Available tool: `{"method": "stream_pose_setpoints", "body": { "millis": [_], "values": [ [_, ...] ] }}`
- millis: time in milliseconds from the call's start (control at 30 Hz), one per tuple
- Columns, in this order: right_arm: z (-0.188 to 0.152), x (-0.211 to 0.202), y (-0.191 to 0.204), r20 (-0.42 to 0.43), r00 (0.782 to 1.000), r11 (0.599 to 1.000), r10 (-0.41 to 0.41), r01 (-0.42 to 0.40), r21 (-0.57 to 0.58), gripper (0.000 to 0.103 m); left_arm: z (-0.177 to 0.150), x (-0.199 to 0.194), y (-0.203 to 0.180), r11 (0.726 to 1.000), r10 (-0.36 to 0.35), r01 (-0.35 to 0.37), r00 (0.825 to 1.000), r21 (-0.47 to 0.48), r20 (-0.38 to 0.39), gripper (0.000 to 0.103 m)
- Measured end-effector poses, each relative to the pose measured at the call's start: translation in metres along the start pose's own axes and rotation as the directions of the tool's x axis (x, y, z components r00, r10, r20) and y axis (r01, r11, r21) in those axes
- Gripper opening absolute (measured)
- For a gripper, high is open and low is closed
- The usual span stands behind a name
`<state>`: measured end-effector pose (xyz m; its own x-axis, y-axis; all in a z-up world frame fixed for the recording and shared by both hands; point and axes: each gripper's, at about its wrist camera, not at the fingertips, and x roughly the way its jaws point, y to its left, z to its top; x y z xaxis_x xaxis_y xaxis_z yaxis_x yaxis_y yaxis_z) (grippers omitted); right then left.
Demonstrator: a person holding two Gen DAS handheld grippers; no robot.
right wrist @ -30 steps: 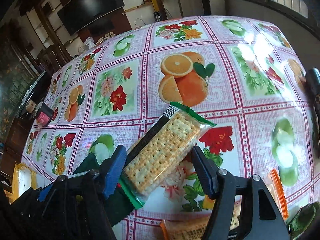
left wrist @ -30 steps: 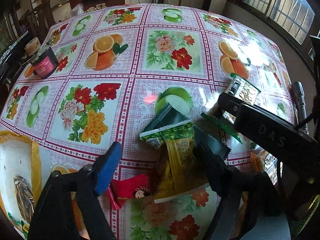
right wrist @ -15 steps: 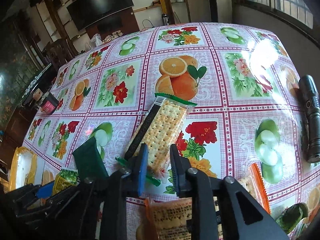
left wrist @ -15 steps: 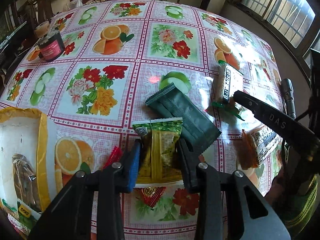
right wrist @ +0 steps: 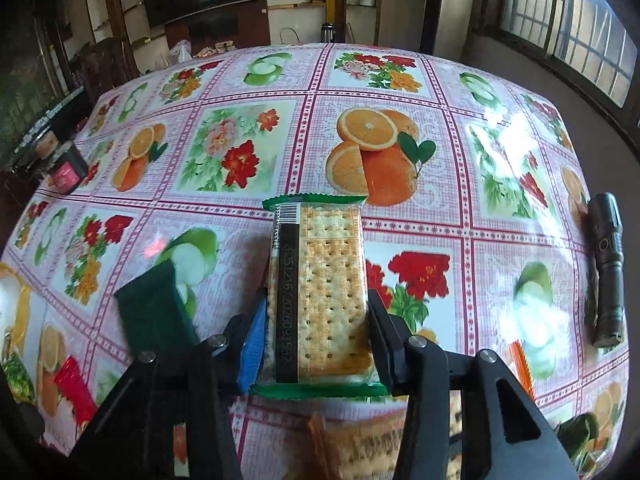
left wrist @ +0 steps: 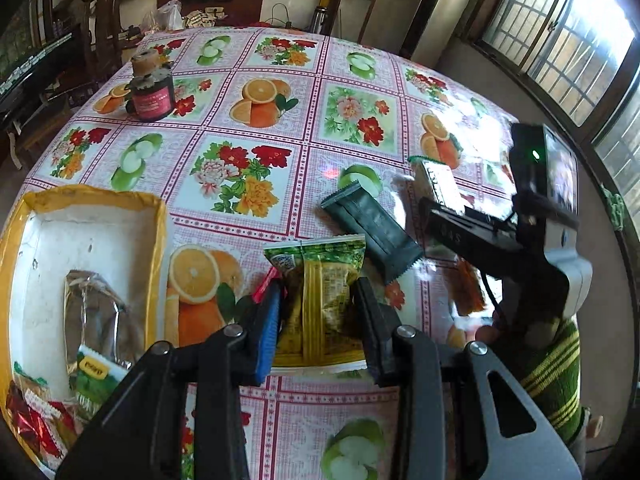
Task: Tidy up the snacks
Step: 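Carry the yellow-green packet and cracker pack over the tray with both tools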
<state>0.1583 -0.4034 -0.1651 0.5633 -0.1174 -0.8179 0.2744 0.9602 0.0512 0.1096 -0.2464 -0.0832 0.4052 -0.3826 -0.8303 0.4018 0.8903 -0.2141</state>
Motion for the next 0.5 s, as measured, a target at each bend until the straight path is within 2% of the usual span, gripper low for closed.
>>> {"method": "stream_pose_setpoints", "body": {
  "millis": [100, 133, 200, 233, 267, 300, 400, 500],
  "values": [
    [-0.020, -0.038, -0.009, 0.057, 0.989, 0.988, 0.138, -0.141, 0.056, 0.046, -0.011, -0.016, 0.000, 1.000, 0.005, -0.006, 1.000, 0.009, 0.022, 0.037],
    [-0.028, -0.054, -0.015, 0.083, 0.965, 0.963, 0.249, -0.256, 0.085, 0.046, -0.017, -0.022, -0.001, 1.000, 0.019, -0.019, 0.999, 0.014, 0.031, 0.037],
    [-0.043, -0.078, -0.022, 0.105, 0.924, 0.917, 0.368, -0.380, 0.126, 0.046, -0.028, -0.036, -0.005, 0.997, 0.062, -0.064, 0.996, 0.032, 0.061, 0.038],
    [-0.053, -0.091, -0.026, 0.128, 0.892, 0.885, 0.433, -0.447, 0.128, 0.046, -0.034, -0.043, -0.006, 0.995, 0.089, -0.092, 0.993, 0.043, 0.078, 0.038],
    [-0.060, -0.100, -0.030, 0.139, 0.871, 0.861, 0.471, -0.488, 0.141, 0.046, -0.040, -0.049, -0.008, 0.992, 0.110, -0.115, 0.989, 0.054, 0.097, 0.038],
    [-0.069, -0.110, -0.033, 0.146, 0.859, 0.846, 0.491, -0.510, 0.154, 0.046, -0.047, -0.057, -0.009, 0.988, 0.133, -0.141, 0.984, 0.062, 0.116, 0.038],
    [-0.088, -0.130, -0.035, 0.184, 0.796, 0.775, 0.577, -0.605, 0.183, 0.046, -0.061, -0.072, -0.006, 0.981, 0.171, -0.182, 0.974, 0.064, 0.146, 0.038],
    [-0.104, -0.142, -0.033, 0.198, 0.744, 0.714, 0.638, -0.668, 0.212, 0.046, -0.073, -0.086, -0.002, 0.971, 0.217, -0.231, 0.961, 0.067, 0.171, 0.038]
  ]
}}
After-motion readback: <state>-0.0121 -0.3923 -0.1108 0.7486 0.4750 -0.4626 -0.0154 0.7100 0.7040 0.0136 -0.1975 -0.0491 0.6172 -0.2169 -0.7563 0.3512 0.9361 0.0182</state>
